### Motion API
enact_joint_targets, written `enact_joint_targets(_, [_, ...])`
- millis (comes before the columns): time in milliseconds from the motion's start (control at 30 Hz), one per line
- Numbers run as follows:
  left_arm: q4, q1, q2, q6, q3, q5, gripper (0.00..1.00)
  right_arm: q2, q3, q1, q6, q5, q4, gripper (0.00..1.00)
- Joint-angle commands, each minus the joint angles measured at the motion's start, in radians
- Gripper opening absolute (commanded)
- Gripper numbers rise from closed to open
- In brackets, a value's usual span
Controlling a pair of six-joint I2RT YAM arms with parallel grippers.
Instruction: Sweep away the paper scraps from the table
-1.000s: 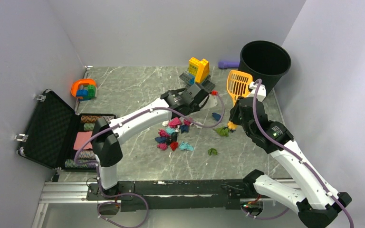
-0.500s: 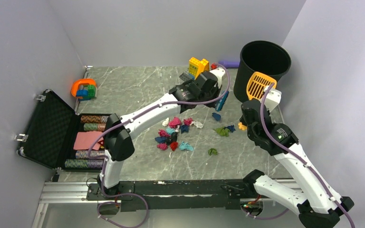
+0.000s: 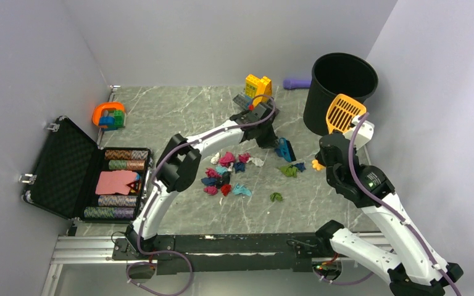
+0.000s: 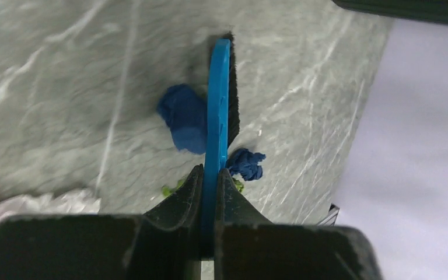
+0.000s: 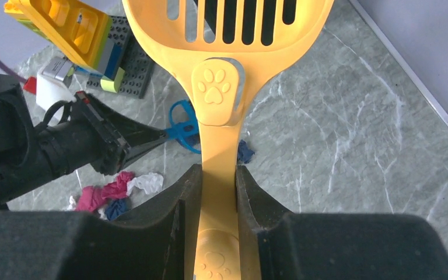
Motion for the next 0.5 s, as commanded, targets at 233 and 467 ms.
enact_joint_targets(233, [-0.419,0.057,-0.336,-0.07,-0.222,-0.414,0.0,-0.017,-0.012,-0.004,0.016,-0.003,0.024,0.0])
enact_joint_targets(467, [-0.324,0.039,-0.482,0.107,-0.295,-0.336,0.0,-0.004,-0.019,-0.005,0.003,-0.018,0.06,0.0])
